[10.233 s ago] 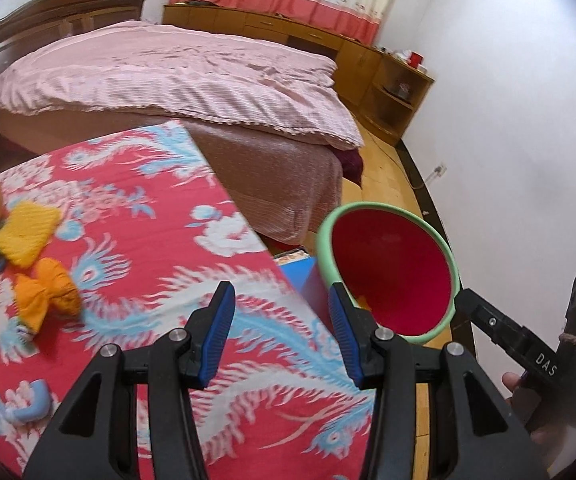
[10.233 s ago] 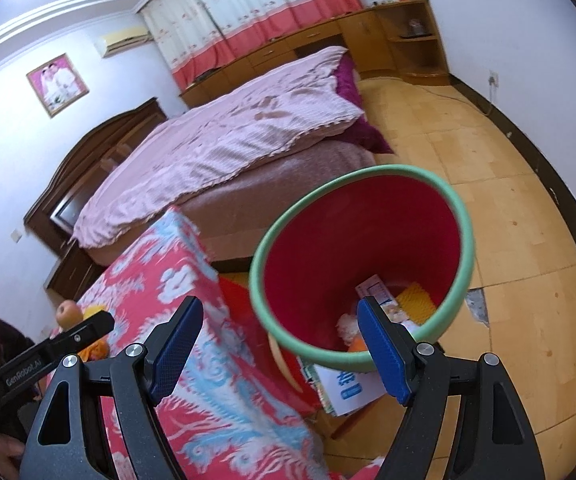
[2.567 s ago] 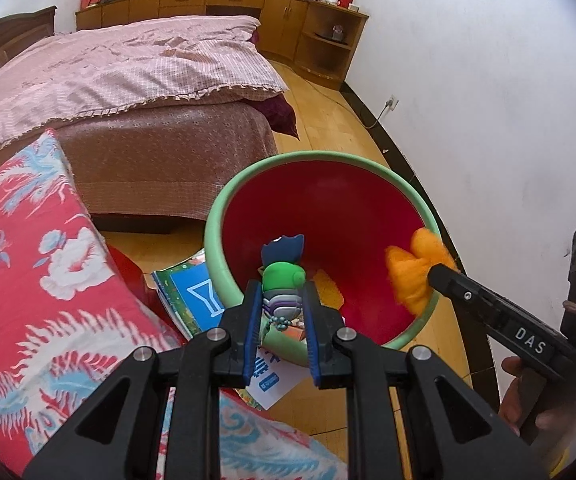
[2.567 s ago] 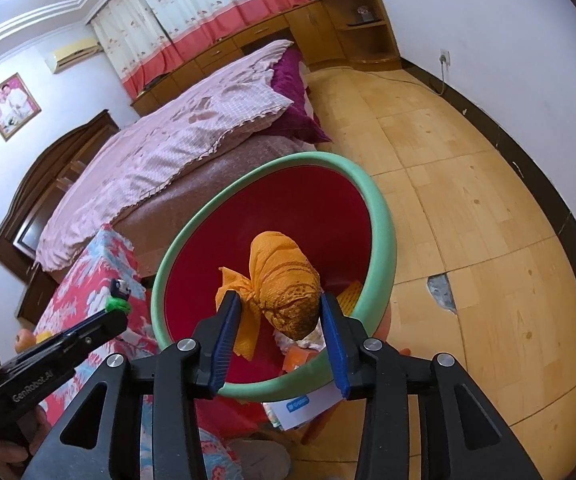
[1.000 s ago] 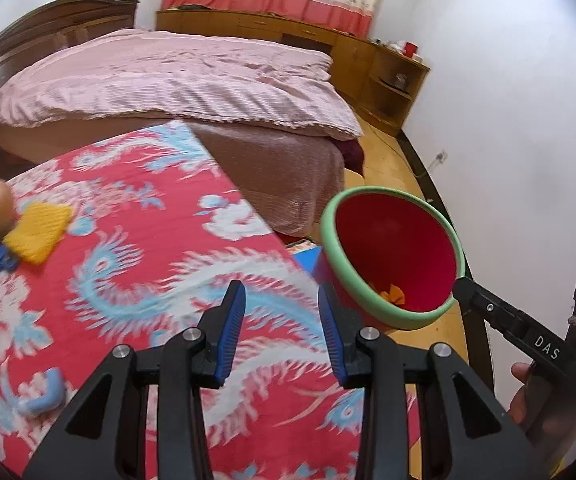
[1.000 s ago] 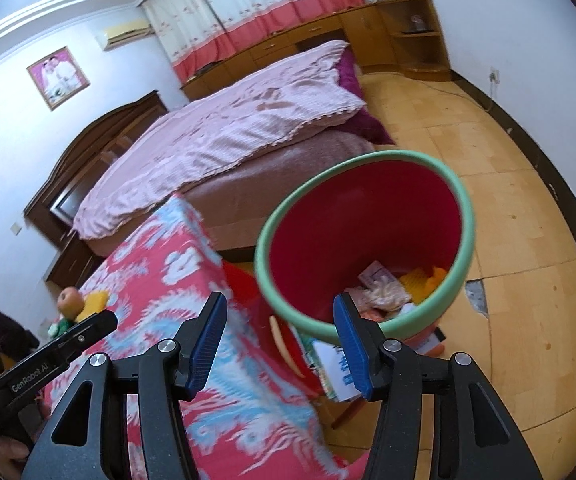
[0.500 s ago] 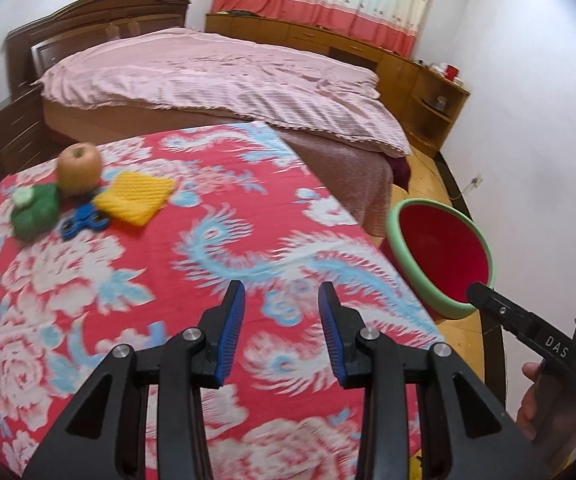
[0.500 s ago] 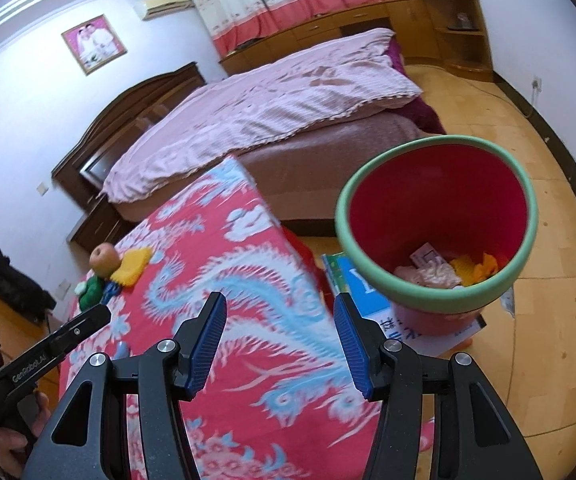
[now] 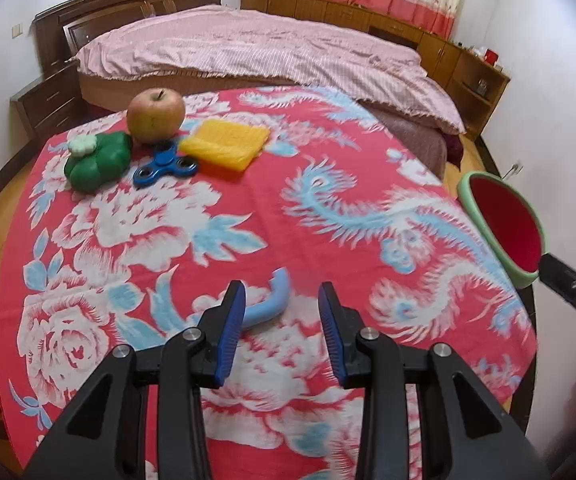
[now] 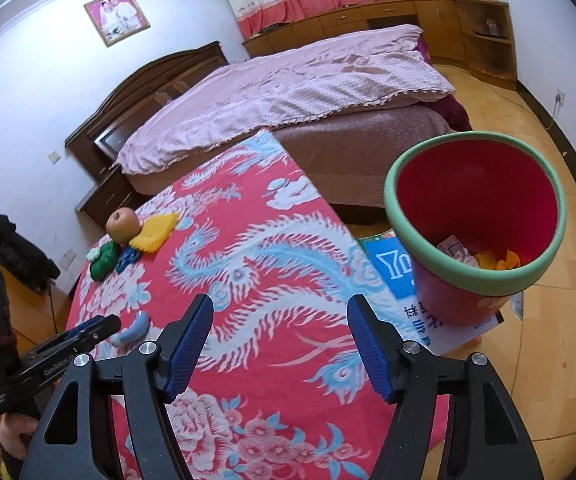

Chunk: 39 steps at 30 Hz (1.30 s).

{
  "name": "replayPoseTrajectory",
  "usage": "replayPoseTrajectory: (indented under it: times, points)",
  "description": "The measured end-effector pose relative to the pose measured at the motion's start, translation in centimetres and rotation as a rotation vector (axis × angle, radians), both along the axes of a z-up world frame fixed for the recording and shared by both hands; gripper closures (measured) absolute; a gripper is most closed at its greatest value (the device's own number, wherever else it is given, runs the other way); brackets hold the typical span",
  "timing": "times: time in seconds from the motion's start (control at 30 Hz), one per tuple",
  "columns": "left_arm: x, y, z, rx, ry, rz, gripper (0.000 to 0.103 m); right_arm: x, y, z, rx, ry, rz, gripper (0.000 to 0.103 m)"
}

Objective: Collect trash
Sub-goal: 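Move both tools back over the cloth toward the blue plastic piece, then grasp the blue plastic piece with the left tool while the right grasps the yellow foam net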

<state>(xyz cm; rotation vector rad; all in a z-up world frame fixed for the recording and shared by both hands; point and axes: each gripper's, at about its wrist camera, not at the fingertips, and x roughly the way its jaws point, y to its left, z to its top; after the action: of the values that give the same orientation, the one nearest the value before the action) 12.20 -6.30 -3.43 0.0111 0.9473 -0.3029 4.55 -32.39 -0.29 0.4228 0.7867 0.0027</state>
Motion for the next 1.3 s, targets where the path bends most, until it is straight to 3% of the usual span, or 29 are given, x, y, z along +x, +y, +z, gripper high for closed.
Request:
replayPoseTrajectory:
  times: [0.33, 0.63, 0.67, 0.7, 0.8, 1.3]
  points:
    - [1.1, 0.1, -2.3, 0.084, 0.038, -0.053, 0.065, 0.9, 1.3, -0.9, 0.007, 0.043, 0.025, 0.032]
    - [1.6, 0.2, -3.4, 0.086, 0.056, -0.066, 0.066, 1.5, 1.9, -1.4, 0.004, 0.063, 0.041, 0.032]
    - [1.5, 0.2, -3.4, 0.082, 0.053, -0.068, 0.07, 1.6, 2.0, -1.5, 0.003, 0.064, 0.045, 0.032]
    - [1.4, 0.2, -3.4, 0.075, 0.049, -0.072, 0.081, 1.8, 2.1, -1.5, 0.001, 0.065, 0.05, 0.032]
    - [1.4, 0.7, -3.4, 0.051, 0.045, -0.059, 0.089, 2.2, 2.7, -1.4, -0.012, 0.063, 0.064, 0.032]
    - [4.3, 6.2, -0.5, -0.111, -0.006, 0.119, 0.089, 6.7, 7.4, -0.1, -0.064, 0.045, 0.193, 0.032]
